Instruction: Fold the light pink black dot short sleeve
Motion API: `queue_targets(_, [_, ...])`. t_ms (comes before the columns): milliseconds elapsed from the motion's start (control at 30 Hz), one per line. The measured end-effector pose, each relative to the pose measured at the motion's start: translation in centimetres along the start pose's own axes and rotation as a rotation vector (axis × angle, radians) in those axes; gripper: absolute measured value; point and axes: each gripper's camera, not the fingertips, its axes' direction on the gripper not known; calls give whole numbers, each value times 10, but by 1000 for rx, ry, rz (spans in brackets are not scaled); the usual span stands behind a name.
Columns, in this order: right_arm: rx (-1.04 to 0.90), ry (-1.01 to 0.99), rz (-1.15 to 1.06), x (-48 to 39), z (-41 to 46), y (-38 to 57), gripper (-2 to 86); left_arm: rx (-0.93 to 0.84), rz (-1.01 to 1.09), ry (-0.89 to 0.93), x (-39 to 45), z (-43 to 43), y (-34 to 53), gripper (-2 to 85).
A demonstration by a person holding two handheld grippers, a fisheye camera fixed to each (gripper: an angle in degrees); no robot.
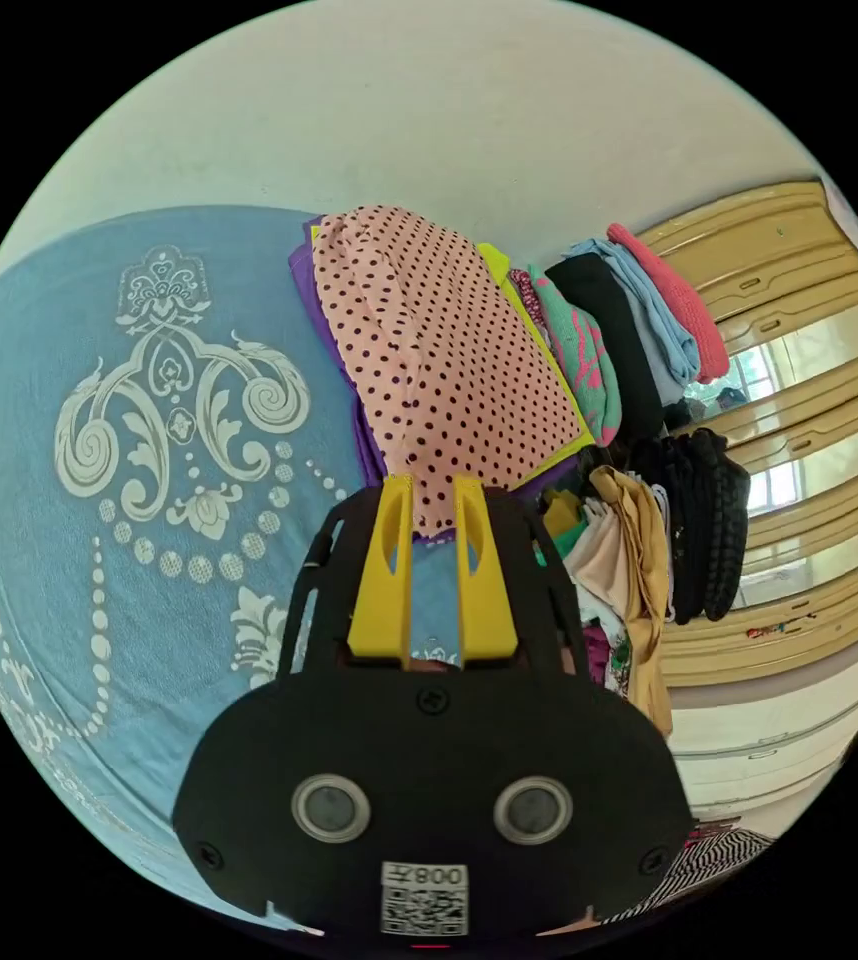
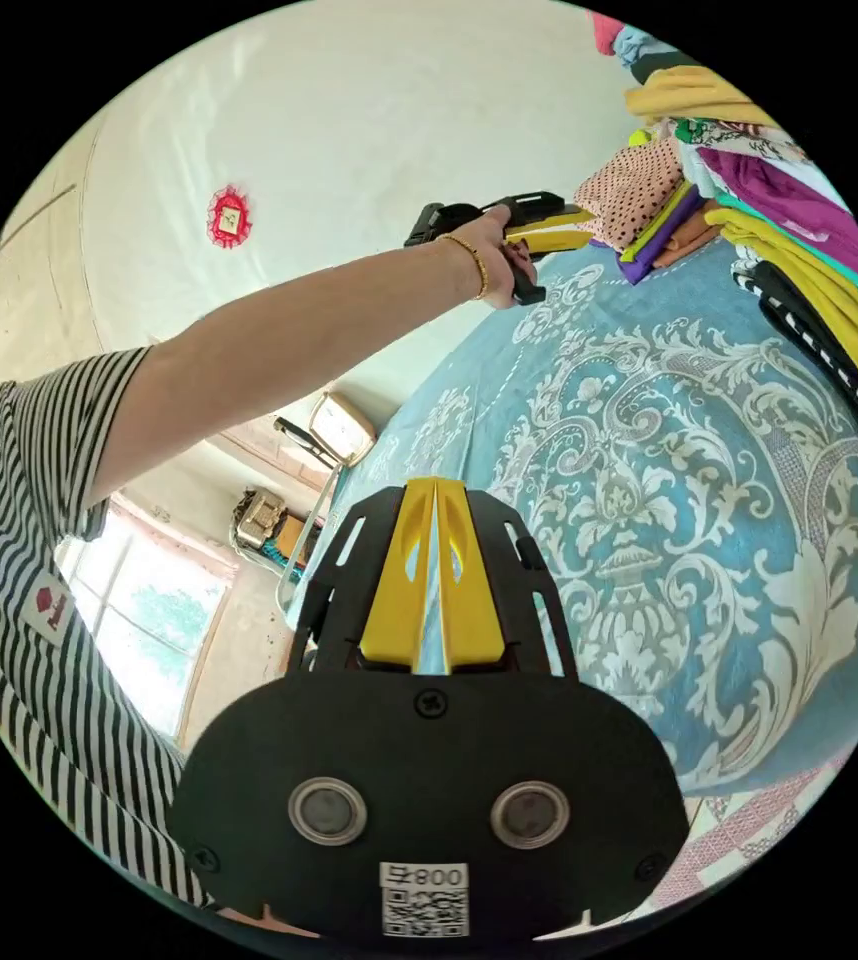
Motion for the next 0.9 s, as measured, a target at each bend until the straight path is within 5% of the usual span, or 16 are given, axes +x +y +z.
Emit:
queue_targets(200, [-75,200,-29,3,55,-58,0,-81,82,-12,-18,-1,-12,34])
queue_targets(433, [-291,130,-14,-4,101,-98,0,-4,133,99,-36,-64,19,11])
queue_targets(900, [-97,-17,60,-38,55,-138,0,47,206,90,-50,-316,194,4])
